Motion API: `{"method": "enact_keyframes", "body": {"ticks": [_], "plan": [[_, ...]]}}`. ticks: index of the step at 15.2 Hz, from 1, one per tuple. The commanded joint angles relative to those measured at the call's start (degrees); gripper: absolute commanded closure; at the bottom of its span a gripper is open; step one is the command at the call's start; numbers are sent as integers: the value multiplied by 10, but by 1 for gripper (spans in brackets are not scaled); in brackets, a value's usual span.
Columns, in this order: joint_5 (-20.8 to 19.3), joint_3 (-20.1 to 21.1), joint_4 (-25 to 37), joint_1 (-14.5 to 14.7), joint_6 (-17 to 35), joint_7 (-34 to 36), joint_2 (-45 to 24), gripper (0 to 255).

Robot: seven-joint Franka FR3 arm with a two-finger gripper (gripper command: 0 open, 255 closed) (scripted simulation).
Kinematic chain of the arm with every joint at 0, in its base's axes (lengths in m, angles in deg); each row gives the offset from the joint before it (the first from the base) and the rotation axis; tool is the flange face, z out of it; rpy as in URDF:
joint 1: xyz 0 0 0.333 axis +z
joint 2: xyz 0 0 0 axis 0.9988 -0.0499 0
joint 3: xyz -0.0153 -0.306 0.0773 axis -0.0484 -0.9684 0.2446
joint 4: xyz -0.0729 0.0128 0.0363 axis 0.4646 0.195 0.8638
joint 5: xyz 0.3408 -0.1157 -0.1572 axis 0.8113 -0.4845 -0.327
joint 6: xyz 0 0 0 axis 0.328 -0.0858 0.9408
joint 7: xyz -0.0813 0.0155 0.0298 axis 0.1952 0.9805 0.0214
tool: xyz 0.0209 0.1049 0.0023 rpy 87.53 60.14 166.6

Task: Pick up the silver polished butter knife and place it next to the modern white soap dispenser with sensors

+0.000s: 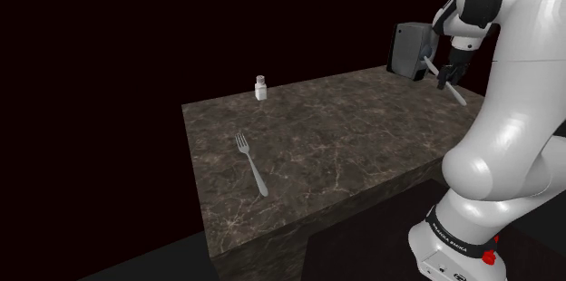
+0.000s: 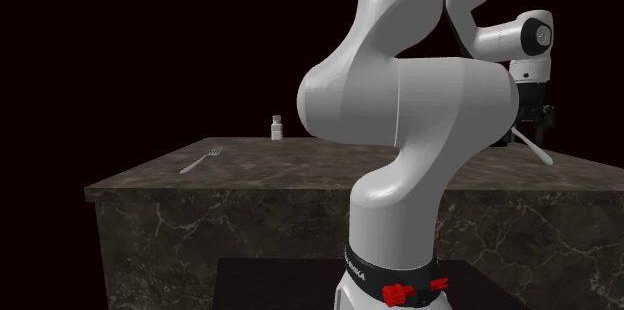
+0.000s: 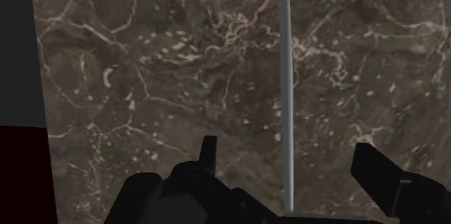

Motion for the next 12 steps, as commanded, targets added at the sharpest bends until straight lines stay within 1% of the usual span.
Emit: {"method": "enact_keyframes", "body": {"ticks": [1, 5, 12], "plan": [[1, 0, 1, -1, -1, -1, -1, 0], [-21, -10, 45, 6, -64, 13, 24, 0], [-21, -10, 45, 6, -64, 13, 24, 0]]}}
